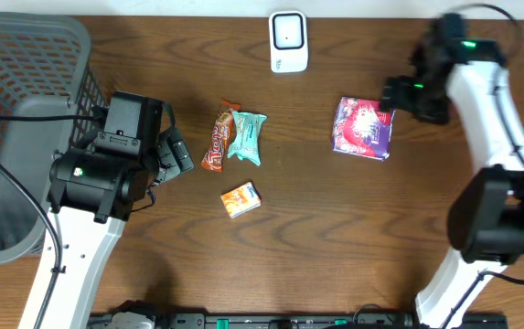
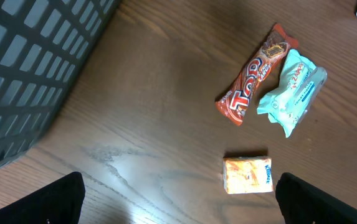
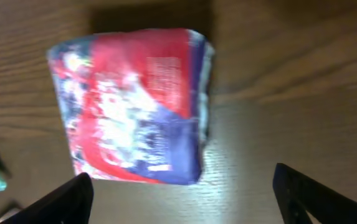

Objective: Scan the item barcode
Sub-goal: 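Slide the purple-red pack rightward and release it with the right gripper, then regrasp the purple-red pack with the right gripper and lift it, then carry the purple-red pack over the white scanner with the right gripper, then move the pack to the table's right edge and release it, then reach the right gripper to the mint-green wipes packet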

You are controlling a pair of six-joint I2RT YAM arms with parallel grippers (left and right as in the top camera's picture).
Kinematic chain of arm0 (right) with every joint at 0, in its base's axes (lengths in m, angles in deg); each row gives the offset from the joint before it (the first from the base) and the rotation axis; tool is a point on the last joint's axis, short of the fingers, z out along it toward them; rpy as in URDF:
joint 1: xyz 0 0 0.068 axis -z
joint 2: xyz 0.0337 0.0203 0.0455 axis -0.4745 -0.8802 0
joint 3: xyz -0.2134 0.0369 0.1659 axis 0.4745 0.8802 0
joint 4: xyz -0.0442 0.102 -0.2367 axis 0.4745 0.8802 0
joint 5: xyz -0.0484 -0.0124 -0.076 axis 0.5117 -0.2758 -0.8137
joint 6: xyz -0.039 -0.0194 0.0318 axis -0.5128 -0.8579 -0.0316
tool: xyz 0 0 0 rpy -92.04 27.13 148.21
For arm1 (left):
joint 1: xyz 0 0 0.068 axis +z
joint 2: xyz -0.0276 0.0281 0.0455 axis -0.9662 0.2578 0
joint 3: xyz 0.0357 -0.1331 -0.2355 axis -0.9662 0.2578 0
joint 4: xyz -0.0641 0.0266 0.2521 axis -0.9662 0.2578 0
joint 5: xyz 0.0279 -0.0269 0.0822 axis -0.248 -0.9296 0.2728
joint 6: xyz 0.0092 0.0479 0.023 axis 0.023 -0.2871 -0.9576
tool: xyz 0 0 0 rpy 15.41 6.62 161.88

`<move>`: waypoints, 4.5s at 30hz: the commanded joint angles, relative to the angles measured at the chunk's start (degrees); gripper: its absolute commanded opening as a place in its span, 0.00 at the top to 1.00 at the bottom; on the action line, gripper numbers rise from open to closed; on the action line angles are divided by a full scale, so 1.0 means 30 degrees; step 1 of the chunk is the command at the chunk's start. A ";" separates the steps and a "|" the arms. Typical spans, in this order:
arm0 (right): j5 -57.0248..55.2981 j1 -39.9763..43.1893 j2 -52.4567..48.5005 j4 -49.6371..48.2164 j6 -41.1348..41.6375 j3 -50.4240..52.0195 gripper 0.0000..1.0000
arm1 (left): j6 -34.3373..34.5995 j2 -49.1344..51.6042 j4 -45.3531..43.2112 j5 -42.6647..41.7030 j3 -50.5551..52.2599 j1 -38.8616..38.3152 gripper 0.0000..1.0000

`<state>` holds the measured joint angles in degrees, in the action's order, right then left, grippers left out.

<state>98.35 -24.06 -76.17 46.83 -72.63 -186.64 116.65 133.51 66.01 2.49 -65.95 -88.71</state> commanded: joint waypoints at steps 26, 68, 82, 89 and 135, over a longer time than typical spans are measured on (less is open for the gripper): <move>0.8692 -0.0466 0.0124 -1.1628 0.1734 0.9559 0.99 | 0.0029 0.0007 0.0058 0.0109 -0.0197 0.0066 0.02; 0.2222 -0.5370 -0.5348 -1.7478 1.4302 -0.3905 0.98 | 0.0022 0.0007 0.0058 0.0109 -0.0197 0.0066 0.02; -0.0568 0.2594 -0.5348 -0.5625 0.8692 -0.9544 0.99 | 0.0029 0.0007 0.0058 0.0109 -0.0197 0.0066 0.02; -0.1209 0.7839 -0.5428 -0.2412 0.7147 -0.9581 0.99 | 0.0022 0.0007 0.0058 0.0109 -0.0197 0.0066 0.02; 0.4131 -0.7868 -0.3534 0.2943 -0.1698 -0.6863 0.01 | 0.0022 0.0007 0.0058 0.0109 -0.0197 0.0066 0.02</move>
<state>113.21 -44.99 -87.42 57.58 -83.08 -207.49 116.65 133.51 66.01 2.49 -65.95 -88.71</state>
